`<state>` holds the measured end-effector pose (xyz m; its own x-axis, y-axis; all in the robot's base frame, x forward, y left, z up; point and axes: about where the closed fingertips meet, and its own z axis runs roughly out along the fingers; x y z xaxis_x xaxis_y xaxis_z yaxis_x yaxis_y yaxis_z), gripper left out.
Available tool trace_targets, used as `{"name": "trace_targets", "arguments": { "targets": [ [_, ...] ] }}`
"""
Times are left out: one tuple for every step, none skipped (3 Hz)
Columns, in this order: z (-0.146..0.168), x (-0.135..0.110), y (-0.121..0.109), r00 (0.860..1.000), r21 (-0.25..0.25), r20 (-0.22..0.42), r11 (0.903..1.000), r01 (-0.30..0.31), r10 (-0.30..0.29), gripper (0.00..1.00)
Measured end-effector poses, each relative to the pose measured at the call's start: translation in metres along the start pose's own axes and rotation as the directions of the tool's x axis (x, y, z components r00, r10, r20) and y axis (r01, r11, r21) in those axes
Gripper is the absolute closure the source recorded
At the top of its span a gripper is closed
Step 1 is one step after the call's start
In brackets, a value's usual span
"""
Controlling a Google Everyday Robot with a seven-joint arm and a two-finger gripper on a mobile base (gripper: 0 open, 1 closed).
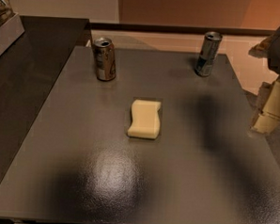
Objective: Knock redbull can over
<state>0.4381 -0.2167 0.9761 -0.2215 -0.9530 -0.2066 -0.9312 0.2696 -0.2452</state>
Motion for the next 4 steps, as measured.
{"name": "trace_targets", "arguments": {
  "targets": [
    [0.000, 0.000, 0.000, 1.000, 0.000, 0.000, 1.0000, 0.000, 0.000, 0.00],
    [0.010, -0.006, -0.013, 1.000, 0.002, 0.025, 1.0000, -0.010, 0.010, 0.00],
    [0.026, -0.010, -0.041, 0.995, 0.020, 0.080, 0.9980, -0.060, 0.058, 0.00],
    [0.045, -0.013, -0.077, 0.980, 0.045, 0.152, 0.9897, -0.136, 0.128, 0.00]
  ]
}}
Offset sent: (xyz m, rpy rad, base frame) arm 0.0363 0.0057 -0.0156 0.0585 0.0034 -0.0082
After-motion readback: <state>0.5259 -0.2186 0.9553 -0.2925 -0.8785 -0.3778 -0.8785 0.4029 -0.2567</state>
